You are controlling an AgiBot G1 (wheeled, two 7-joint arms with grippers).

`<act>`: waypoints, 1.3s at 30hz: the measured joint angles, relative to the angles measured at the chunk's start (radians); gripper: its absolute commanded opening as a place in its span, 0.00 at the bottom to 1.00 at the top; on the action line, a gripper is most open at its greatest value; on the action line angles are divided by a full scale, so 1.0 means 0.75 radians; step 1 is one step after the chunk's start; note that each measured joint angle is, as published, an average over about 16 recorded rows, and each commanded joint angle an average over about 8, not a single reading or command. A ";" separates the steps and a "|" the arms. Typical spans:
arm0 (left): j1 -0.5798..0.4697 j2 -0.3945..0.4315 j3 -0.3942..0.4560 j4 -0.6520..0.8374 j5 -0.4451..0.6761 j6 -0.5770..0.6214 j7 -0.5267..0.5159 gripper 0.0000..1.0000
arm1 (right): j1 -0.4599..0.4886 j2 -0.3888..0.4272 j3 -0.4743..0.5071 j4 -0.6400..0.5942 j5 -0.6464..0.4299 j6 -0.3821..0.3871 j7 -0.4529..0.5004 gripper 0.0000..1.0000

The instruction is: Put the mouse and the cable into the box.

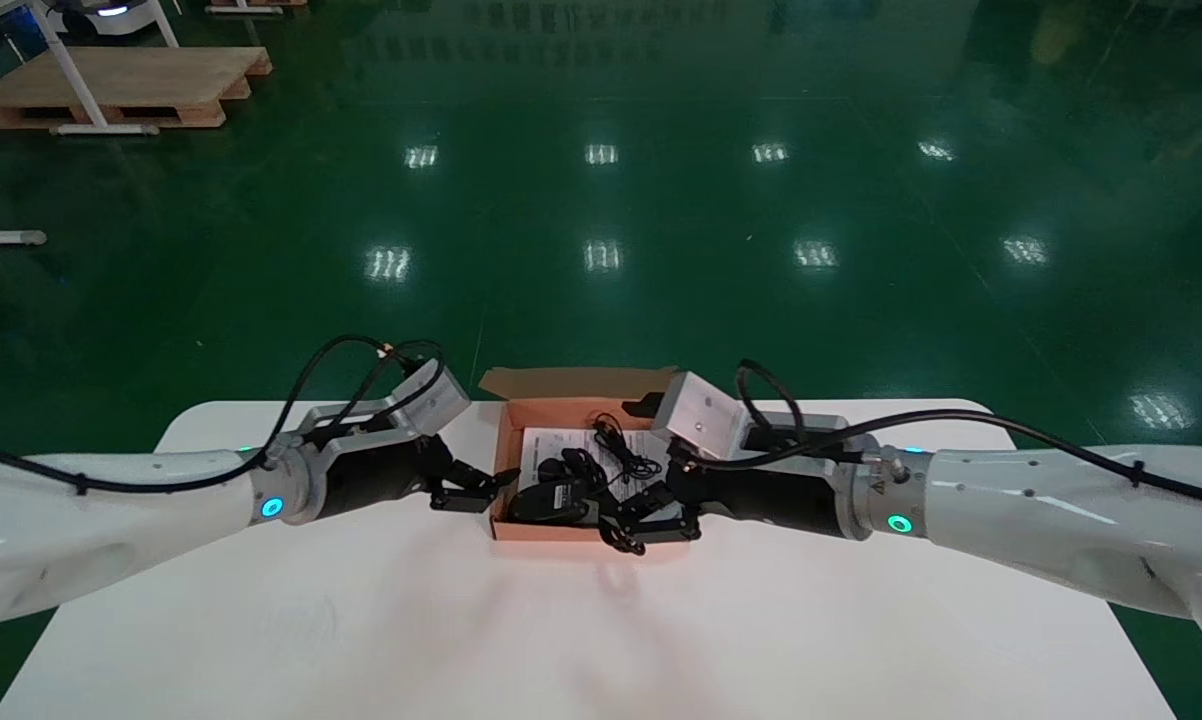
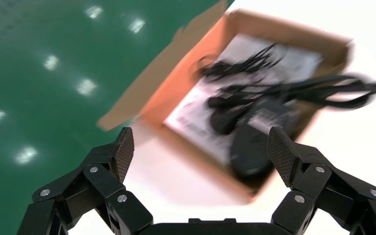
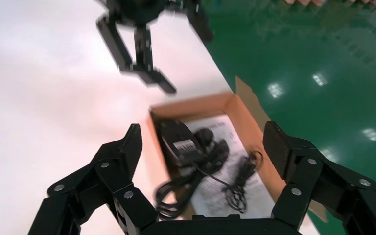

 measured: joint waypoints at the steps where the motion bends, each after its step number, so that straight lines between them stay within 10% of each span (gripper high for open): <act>1: 0.014 -0.016 -0.023 -0.022 -0.016 0.029 -0.005 1.00 | -0.014 0.017 0.015 0.019 0.018 -0.018 0.011 1.00; 39: 0.530 -0.614 -0.866 -0.856 -0.614 1.087 -0.194 1.00 | -0.517 0.630 0.560 0.704 0.686 -0.679 0.414 1.00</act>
